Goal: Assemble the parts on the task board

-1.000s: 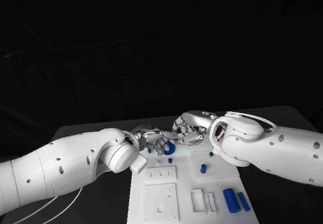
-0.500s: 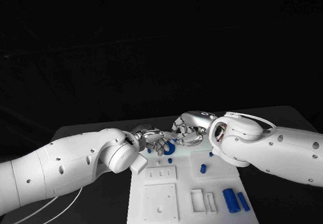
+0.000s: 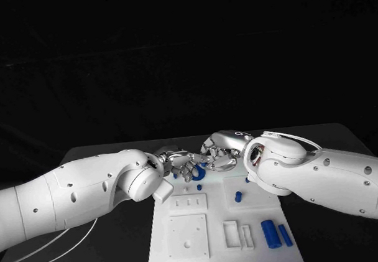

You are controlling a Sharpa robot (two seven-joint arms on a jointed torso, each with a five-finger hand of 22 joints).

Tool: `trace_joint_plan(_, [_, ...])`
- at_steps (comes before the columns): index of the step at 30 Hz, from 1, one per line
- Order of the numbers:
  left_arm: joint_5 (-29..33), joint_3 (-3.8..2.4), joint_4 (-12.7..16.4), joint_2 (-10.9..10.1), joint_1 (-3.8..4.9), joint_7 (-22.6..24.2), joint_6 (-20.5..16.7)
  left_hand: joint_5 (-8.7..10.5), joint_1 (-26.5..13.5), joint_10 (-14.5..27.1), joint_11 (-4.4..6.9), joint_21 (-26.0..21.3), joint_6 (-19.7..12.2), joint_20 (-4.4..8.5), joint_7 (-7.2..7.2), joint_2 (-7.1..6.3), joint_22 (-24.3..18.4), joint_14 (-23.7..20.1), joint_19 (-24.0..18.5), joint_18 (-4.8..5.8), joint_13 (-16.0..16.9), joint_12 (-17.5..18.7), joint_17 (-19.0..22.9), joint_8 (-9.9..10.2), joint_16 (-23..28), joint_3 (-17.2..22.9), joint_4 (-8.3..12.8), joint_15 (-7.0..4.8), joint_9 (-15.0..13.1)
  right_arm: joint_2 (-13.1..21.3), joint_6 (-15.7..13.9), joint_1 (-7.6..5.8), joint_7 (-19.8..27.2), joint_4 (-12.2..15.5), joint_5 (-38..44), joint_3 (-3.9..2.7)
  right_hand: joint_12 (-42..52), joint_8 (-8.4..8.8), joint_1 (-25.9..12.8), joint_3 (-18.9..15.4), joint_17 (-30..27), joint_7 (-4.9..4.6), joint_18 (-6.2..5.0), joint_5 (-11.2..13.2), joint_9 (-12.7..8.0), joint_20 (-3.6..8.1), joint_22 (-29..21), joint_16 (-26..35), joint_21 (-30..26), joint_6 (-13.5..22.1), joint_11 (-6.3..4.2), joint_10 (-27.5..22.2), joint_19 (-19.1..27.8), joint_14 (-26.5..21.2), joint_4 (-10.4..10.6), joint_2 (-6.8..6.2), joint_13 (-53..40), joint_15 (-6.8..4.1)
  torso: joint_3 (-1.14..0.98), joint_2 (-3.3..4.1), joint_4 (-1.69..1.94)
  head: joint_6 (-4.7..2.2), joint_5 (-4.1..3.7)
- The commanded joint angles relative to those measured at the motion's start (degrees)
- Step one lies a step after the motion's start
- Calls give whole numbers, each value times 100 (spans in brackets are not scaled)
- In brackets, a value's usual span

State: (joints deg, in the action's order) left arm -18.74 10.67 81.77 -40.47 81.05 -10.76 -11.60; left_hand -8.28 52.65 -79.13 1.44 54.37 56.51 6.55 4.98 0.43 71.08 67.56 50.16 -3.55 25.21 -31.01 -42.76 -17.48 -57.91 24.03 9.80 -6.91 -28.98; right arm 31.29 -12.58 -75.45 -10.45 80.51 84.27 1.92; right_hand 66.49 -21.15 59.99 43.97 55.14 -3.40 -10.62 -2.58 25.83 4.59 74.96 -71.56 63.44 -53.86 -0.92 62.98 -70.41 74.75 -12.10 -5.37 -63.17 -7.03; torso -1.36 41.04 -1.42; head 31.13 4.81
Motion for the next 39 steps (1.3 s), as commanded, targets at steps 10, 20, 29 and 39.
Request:
trace_joint_plan(10, [-34, -15, 36, -19, 13, 43, 42, -555, -16, 44, 22, 100, 166, 572, -27, 330, -73, -60, -75, 101, -55, -54, 75, -25, -82, 113, 480, -5, -39, 18, 121, 17, -15, -67, 6, 14, 0, -55, 65, 39, -1, -179, -438, -30, 195, 23, 53, 35, 27, -399, -29, 31, -26, 9, 0, 3, 8, -34, 2, -2, 0, -7, -9])
trace_joint_plan(20, [-91, -15, 42, -34, 13, 11, 86, -547, -60, 47, 38, 124, 256, 575, -47, 339, -99, -65, -79, 106, -71, -65, 98, -58, -97, 133, 578, -7, -60, 30, 109, 21, -18, -58, -34, 14, 0, -55, 63, 44, -2, -179, -438, -32, 197, 23, 52, 35, 27, -402, -29, 32, -28, 10, 0, -1, 8, -34, 3, 4, 1, -11, -16])
trace_joint_plan(29, [-110, -15, 52, -47, 13, -26, 102, -401, -153, 42, 62, 155, 379, 583, -76, 303, -144, -64, -78, 108, -95, -83, 131, -99, -121, 154, 598, -13, -86, 39, 122, 21, -40, -69, -41, 14, 0, -55, 61, 49, -2, -178, -438, -32, 198, 23, 52, 36, 26, -406, -29, 33, -30, 11, 0, -3, 7, -34, 1, 3, -2, -6, -16])
trace_joint_plan(39, [-174, -16, 43, -53, 13, -5, 49, -453, -130, -34, 129, 218, 632, 608, -157, 367, -183, -17, -60, 100, -93, -156, 141, -230, -200, 228, 652, -49, -192, 39, 162, 23, -39, -59, -74, 14, 1, -55, 57, 60, -2, -177, -438, -38, 201, 22, 51, 37, 25, -415, -30, 37, -34, 13, 0, -11, 7, -35, -2, 4, -2, -5, -12])
